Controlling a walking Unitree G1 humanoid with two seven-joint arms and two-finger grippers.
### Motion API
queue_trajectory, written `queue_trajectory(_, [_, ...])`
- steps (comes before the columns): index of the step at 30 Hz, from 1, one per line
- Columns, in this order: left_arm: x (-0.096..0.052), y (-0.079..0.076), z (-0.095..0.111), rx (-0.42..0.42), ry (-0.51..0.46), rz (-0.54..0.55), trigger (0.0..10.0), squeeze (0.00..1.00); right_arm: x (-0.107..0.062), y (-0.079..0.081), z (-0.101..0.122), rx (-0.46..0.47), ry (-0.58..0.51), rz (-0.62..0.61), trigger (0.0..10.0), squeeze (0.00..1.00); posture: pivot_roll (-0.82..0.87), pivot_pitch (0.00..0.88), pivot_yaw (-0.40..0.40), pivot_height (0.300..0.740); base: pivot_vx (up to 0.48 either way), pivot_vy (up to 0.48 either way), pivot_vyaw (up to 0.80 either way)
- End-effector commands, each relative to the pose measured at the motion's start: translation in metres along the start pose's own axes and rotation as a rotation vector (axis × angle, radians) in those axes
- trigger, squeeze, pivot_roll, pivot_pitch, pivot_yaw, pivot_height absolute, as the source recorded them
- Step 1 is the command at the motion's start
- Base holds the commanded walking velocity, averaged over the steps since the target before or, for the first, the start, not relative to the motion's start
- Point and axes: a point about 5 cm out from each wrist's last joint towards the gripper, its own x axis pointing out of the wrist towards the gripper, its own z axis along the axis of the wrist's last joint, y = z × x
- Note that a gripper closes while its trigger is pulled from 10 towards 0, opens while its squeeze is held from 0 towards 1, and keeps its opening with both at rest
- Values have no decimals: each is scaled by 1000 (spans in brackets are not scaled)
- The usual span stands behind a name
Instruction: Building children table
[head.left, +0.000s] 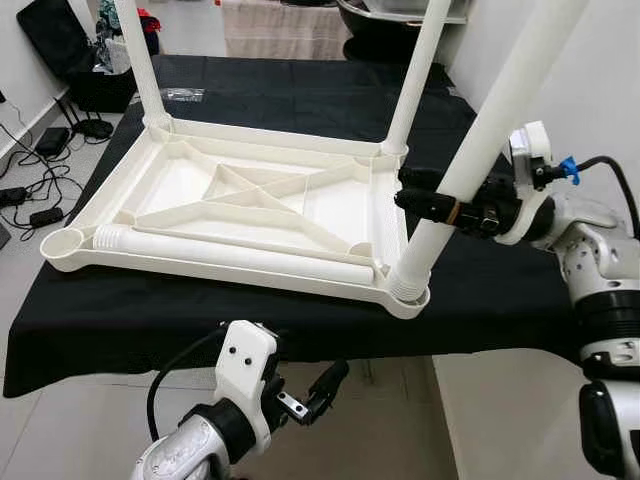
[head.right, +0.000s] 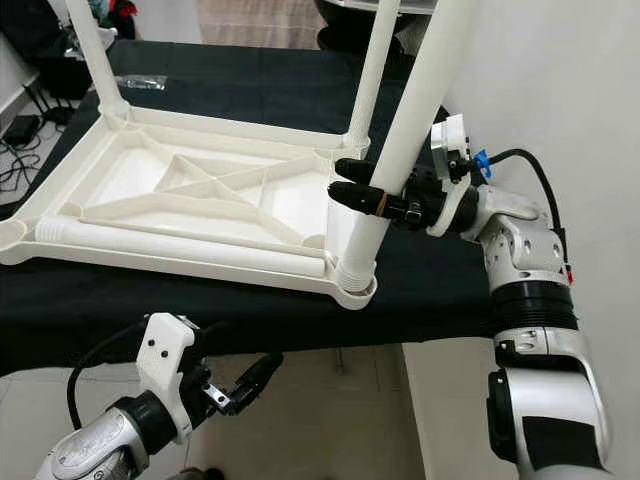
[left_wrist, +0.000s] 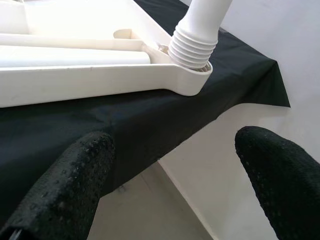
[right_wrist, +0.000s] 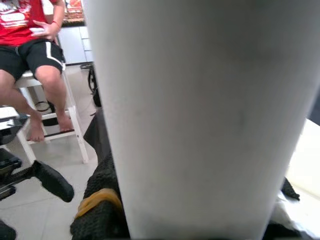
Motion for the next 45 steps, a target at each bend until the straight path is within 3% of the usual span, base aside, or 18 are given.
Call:
queue_trajectory(1, [-2,-1,0,7,12,0,10000,0,-6,1,3,9,-10,29,10000,0,114,227,-67,740,0,0,0])
queue_trajectory(12, [0,-1,0,8,13,-3,10000,0,-8,5,14,22,-56,69,10000,0,112,225,-64,740,0,0,0])
queue_trajectory(18, [0,-1,1,12,10,-3,10000,0,-9,8,-1,30,1,65,10000,0,117,224,-63,740,0,0,0])
queue_trajectory(33, [0,3,3,28,8,-5,10000,0,-13,2,-7,34,61,19,10000,0,129,213,-60,740,0,0,0])
queue_trajectory(45, [2,4,5,45,0,-10,10000,0,-2,13,-29,44,72,-2,10000,0,132,203,-59,740,0,0,0])
